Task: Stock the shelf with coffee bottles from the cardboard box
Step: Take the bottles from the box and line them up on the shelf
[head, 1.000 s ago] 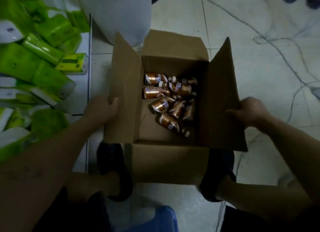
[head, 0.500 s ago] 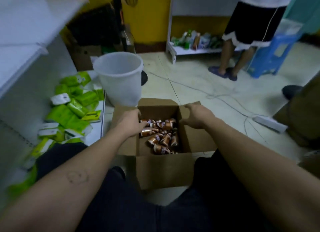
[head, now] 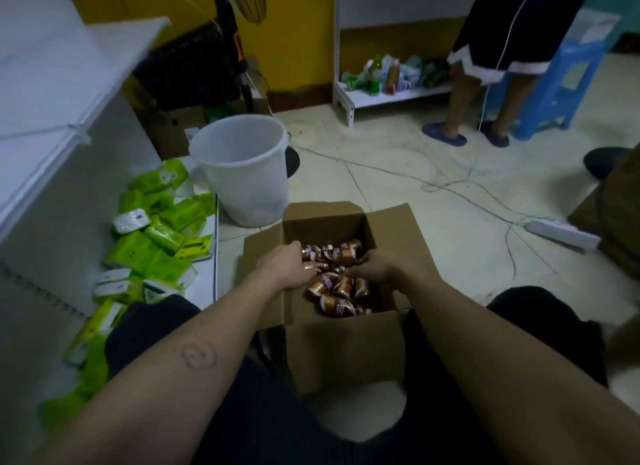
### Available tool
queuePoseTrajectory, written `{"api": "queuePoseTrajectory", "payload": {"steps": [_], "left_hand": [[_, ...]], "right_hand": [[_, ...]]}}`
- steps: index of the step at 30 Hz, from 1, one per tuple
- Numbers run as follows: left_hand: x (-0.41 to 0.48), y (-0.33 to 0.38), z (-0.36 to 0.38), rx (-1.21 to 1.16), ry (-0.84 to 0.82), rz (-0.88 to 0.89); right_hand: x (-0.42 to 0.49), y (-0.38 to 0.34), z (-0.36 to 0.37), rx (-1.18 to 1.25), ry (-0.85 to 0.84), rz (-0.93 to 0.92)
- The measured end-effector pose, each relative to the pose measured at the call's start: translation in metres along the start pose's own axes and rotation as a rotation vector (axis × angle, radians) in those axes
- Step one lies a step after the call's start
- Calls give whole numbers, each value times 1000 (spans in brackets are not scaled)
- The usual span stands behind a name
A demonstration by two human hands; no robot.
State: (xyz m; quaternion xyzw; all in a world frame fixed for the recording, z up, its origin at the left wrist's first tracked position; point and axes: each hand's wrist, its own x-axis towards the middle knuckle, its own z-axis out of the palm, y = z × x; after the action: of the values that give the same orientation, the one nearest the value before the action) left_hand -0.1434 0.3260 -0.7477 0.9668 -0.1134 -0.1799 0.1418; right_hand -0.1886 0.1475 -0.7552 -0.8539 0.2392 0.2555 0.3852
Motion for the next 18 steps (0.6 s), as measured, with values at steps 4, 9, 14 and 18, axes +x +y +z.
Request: {"api": "queuePoseTrajectory", "payload": {"steps": [4, 9, 14, 18], "left_hand": [[57, -10, 38, -78, -151, -53], [142, -29, 99, -133, -305, -168], [224, -46, 177, -264, -365, -222], [283, -66, 238, -446, -387, -359]], "right_hand": [[61, 9, 16, 306, -70, 165], [151, 26, 49, 678, -145, 378], [237, 51, 98, 1100, -218, 667], [285, 77, 131, 1222, -159, 829]]}}
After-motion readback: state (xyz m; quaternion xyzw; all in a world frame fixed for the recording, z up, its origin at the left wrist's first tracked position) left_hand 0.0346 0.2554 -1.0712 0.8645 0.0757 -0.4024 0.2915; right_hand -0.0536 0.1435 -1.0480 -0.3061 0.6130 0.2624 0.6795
